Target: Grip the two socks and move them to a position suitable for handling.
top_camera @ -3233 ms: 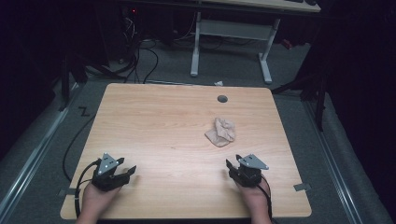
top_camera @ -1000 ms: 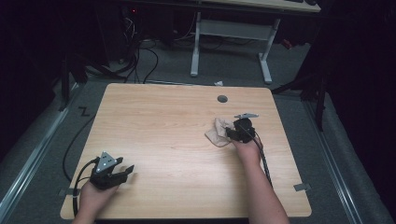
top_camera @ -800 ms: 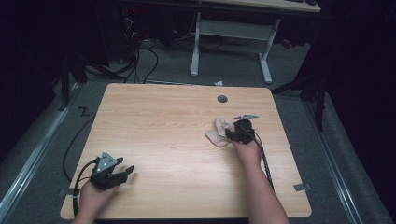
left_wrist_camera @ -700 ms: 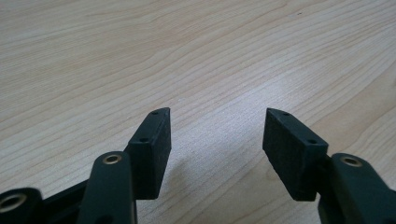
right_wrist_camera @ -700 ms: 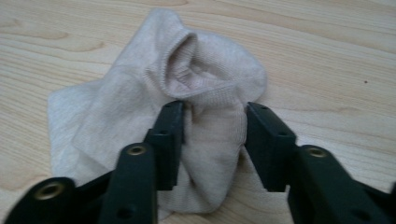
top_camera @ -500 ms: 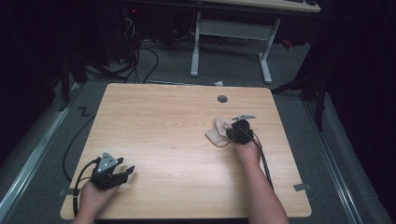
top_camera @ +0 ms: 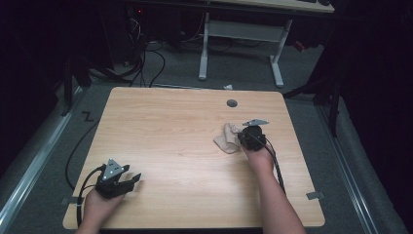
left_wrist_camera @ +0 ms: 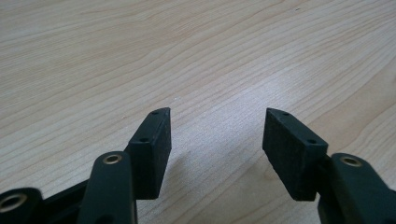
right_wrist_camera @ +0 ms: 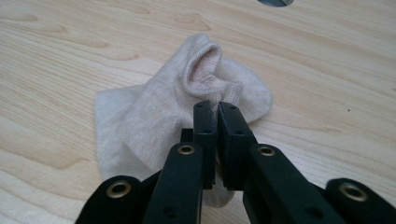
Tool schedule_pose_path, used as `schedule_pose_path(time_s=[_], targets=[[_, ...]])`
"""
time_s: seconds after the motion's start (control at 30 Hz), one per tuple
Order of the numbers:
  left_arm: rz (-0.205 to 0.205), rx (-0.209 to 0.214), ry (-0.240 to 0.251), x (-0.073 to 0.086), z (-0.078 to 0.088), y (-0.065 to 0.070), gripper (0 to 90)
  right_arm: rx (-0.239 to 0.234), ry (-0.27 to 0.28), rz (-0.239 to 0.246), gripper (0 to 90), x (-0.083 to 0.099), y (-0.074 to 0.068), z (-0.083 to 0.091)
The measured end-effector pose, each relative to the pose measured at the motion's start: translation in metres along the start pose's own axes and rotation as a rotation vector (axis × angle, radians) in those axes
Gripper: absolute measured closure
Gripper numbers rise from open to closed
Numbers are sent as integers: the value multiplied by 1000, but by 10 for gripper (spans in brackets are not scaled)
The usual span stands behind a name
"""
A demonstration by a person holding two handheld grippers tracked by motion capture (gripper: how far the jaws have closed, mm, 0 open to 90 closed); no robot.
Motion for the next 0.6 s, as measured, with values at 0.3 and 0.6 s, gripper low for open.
schedule_pose_path(time_s=[0.3,0.6], targets=[[-12,3,14,-3,3,3,428,-17,-24,8,868,7,-6,3],[-12,2,14,-2,3,3,429,20,-31,-79,713,30,12,4]])
Point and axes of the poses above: each handheld gripper's, and its own axes: z roughly backward along the jaws, x roughly out of its underside, y roughly to its right, the point moved 6 cm from there along -z, roughly forward along the jaws, and after that the axes turned 5 degrees about -x, right-handed, at the moved point
